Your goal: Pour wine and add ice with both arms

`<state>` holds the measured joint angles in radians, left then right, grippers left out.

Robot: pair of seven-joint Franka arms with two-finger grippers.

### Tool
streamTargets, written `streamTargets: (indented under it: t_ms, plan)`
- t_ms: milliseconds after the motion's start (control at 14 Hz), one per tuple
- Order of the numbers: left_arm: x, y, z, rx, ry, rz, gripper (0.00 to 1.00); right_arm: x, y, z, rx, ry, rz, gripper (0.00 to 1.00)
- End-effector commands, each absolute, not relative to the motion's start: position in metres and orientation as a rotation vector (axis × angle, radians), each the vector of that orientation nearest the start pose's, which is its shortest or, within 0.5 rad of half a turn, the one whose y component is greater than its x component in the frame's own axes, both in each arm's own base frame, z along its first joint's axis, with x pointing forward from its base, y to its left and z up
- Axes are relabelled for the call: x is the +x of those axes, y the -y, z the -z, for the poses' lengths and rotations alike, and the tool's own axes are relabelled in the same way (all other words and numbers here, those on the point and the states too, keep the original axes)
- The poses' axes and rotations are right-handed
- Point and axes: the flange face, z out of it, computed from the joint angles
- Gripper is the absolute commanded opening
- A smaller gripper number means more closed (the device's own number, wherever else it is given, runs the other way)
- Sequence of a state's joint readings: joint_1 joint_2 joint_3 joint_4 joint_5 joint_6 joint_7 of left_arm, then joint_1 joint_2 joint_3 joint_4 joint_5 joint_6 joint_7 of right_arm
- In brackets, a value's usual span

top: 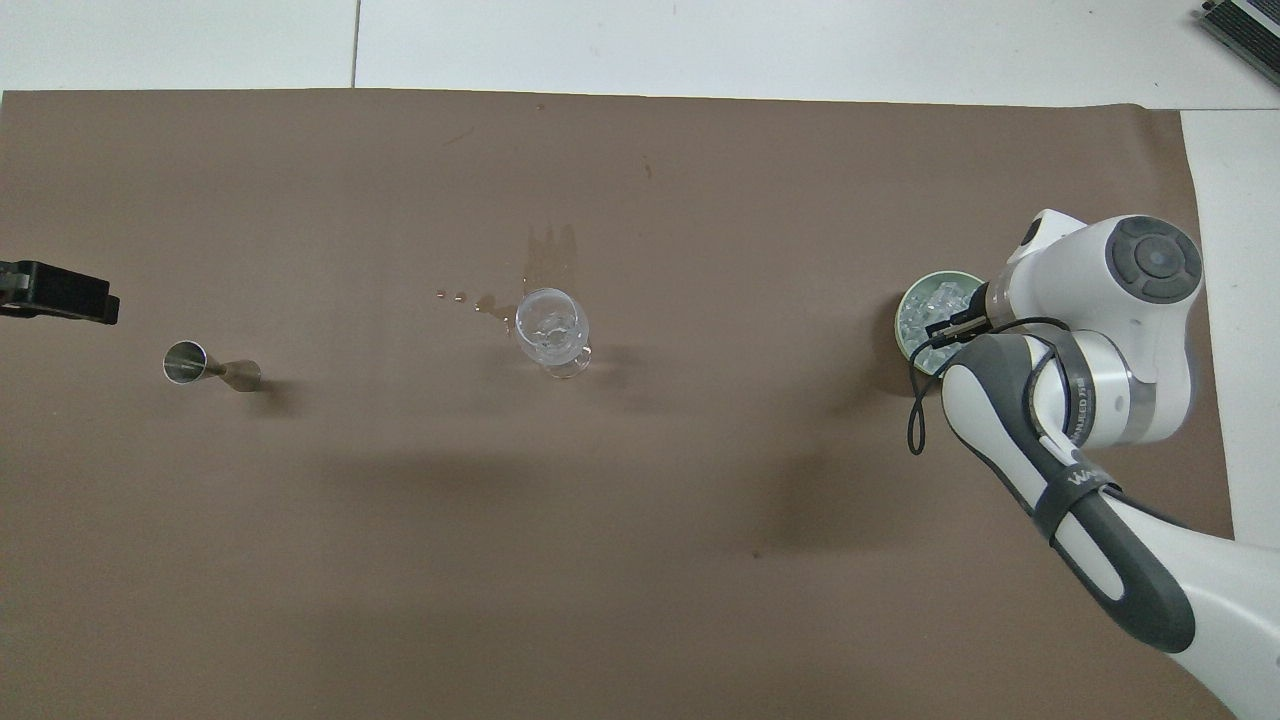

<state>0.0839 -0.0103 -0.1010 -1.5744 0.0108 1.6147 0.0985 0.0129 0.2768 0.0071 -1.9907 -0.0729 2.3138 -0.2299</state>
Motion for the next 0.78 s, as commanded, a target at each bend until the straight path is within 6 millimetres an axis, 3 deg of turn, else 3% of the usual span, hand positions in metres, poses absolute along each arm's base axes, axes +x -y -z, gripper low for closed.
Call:
streamTargets:
  t_ms: [0, 71, 570, 713]
  plan:
    - [0.557, 0.009, -0.632, -3.109, -0.156, 0.089, 1.00, 0.611, -0.006, -0.332, -3.173, 0.455, 0.081, 0.33]
    - [0.557, 0.008, -0.636, -3.108, -0.156, 0.104, 1.00, 0.612, -0.006, -0.333, -3.174, 0.454, 0.074, 0.27]
    - [0.560, 0.009, -0.632, -3.111, -0.159, 0.097, 1.00, 0.616, -0.007, -0.340, -3.174, 0.418, 0.073, 0.22]
    - [0.563, 0.012, -0.623, -3.112, -0.168, 0.066, 1.00, 0.616, -0.008, -0.342, -3.174, 0.389, 0.077, 0.11]
